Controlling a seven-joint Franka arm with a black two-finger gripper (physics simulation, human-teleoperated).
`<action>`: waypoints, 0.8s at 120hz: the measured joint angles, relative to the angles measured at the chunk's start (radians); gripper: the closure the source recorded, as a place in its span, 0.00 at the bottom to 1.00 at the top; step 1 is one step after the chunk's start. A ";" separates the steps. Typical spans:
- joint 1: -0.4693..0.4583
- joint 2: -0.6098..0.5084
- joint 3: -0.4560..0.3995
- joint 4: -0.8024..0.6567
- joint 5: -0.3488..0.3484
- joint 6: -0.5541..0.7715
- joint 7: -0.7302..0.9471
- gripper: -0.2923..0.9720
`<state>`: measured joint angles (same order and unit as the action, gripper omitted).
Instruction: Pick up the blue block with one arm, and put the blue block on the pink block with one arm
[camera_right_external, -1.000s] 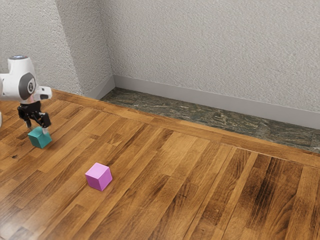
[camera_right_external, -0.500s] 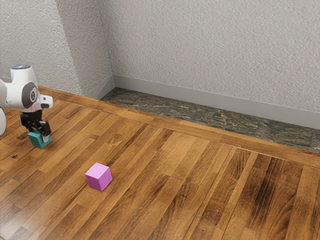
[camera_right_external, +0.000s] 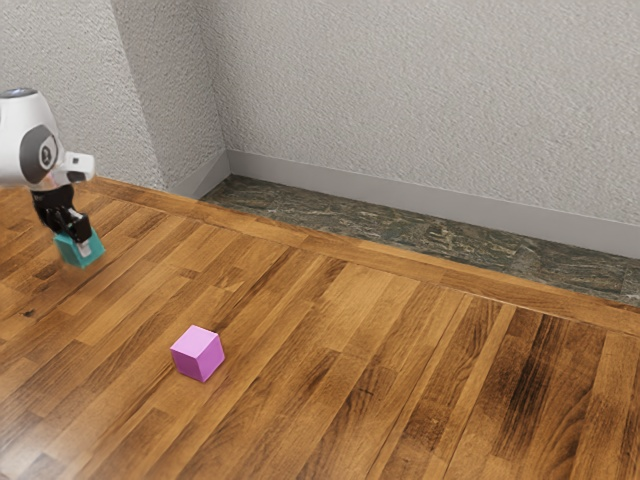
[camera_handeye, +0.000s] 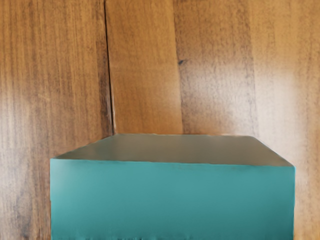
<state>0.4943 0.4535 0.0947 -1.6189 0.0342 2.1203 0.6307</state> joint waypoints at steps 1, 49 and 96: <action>-0.001 -0.013 -0.002 -0.011 0.000 -0.001 0.000 0.57; -0.152 -0.362 -0.189 -0.365 -0.031 -0.062 -0.037 0.56; -0.155 -0.404 -0.313 -0.540 -0.033 0.026 -0.145 0.56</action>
<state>0.3389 0.0499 -0.2178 -2.1586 0.0015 2.1465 0.4854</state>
